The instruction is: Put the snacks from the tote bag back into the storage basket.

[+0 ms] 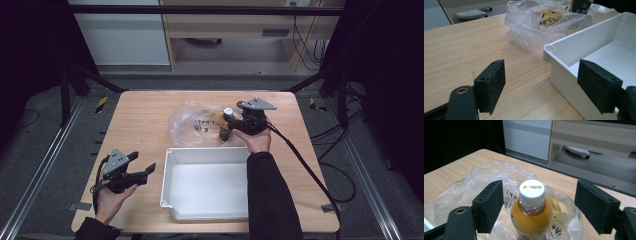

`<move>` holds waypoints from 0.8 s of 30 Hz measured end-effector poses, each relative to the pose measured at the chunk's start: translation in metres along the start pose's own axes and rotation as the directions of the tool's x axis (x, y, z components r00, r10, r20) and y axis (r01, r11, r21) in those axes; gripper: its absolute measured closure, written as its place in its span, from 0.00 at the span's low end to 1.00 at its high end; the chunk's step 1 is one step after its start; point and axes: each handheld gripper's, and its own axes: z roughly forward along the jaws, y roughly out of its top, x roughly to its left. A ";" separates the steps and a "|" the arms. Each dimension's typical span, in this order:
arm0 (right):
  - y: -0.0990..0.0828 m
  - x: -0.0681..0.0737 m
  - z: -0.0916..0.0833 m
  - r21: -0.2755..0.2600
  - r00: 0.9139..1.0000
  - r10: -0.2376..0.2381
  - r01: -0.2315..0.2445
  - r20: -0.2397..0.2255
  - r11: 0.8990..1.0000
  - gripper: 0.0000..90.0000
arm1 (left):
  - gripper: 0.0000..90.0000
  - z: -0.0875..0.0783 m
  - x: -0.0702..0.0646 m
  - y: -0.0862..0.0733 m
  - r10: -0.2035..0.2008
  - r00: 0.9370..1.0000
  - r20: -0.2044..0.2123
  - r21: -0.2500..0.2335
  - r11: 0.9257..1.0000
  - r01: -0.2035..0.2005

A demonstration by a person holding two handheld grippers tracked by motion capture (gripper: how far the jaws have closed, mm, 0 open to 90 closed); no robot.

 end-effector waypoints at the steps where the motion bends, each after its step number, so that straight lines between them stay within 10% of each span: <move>1: -0.001 0.000 0.002 0.003 1.000 0.000 0.000 -0.003 1.000 0.26 | 0.25 0.000 0.000 0.000 0.002 1.000 0.000 0.002 1.000 -0.002; 24: -0.015 0.003 0.026 0.013 0.999 0.030 -0.030 -0.032 0.999 0.49 | 0.25 0.000 0.001 -0.001 0.000 1.000 -0.001 0.005 1.000 0.000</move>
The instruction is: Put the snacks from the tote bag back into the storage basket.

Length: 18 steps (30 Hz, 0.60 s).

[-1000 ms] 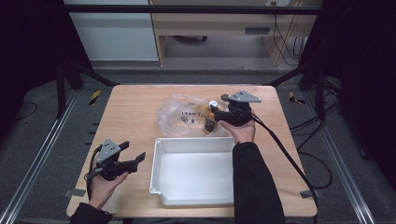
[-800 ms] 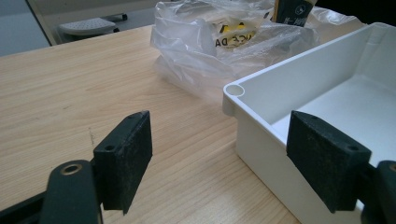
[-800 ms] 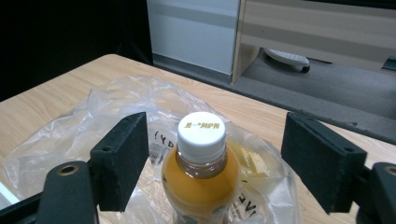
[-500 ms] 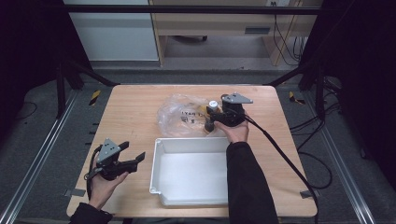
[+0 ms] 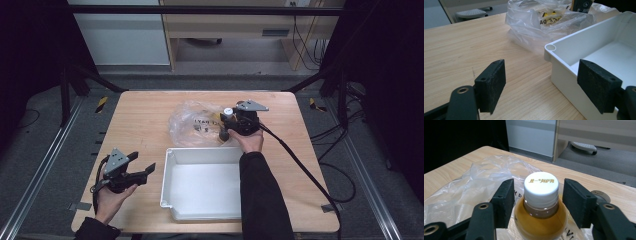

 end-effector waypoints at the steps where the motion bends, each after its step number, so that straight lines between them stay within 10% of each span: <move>1: 0.000 0.000 0.001 0.000 1.000 0.001 -0.001 0.000 1.000 0.50 | 0.25 0.000 0.000 0.000 0.000 1.000 0.000 0.000 1.000 0.000; 18: -0.004 0.002 0.005 -0.031 0.999 -0.026 0.027 0.031 0.999 0.64 | 0.25 0.001 0.000 0.000 0.001 1.000 -0.002 0.005 1.000 -0.001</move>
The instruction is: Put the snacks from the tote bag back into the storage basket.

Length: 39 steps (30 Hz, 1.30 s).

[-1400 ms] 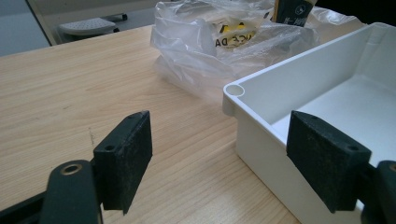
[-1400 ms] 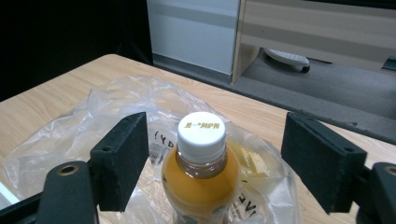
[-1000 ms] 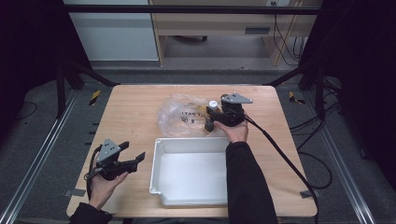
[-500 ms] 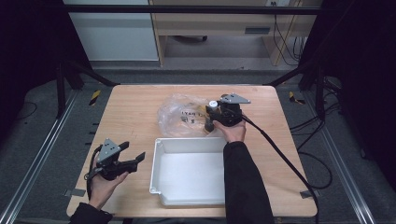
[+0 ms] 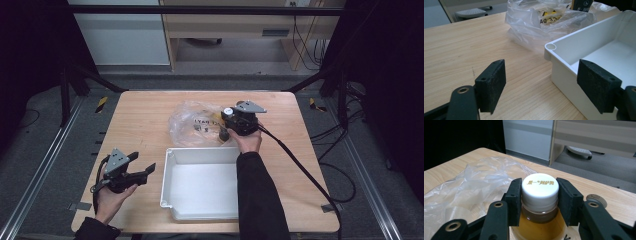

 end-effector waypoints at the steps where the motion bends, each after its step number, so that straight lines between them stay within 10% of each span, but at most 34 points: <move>1: 0.000 0.000 0.000 -0.001 1.000 -0.003 0.003 0.001 1.000 0.65 | 0.25 0.000 0.000 0.000 0.000 1.000 0.000 0.001 1.000 0.000; 39: 0.014 -0.001 -0.016 -0.013 1.000 -0.019 0.018 -0.018 1.000 0.65 | 0.25 0.000 0.000 0.000 -0.001 1.000 -0.004 -0.001 1.000 0.001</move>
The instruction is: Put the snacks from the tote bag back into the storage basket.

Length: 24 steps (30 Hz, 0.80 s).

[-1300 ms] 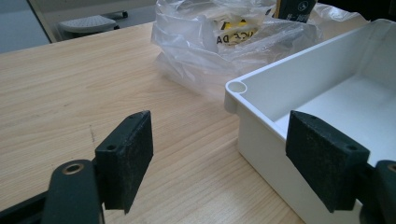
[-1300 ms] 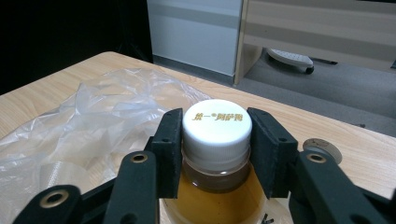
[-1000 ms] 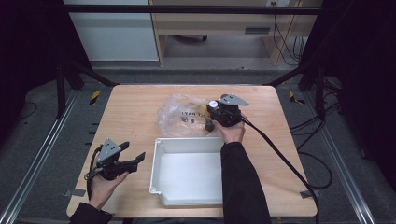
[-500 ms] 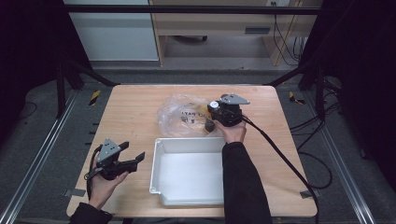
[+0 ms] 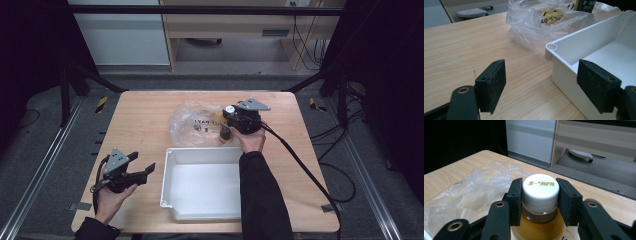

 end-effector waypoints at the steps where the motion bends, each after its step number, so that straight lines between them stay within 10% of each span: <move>1: 0.001 0.000 -0.001 -0.004 1.000 0.003 -0.003 -0.002 1.000 0.65 | 0.25 0.000 0.000 0.000 0.000 1.000 0.000 0.000 1.000 0.000; 24: 0.028 0.004 -0.022 -0.054 0.999 -0.020 0.018 -0.033 0.998 0.65 | 0.26 0.000 0.000 0.000 -0.007 1.000 -0.006 -0.003 1.000 0.007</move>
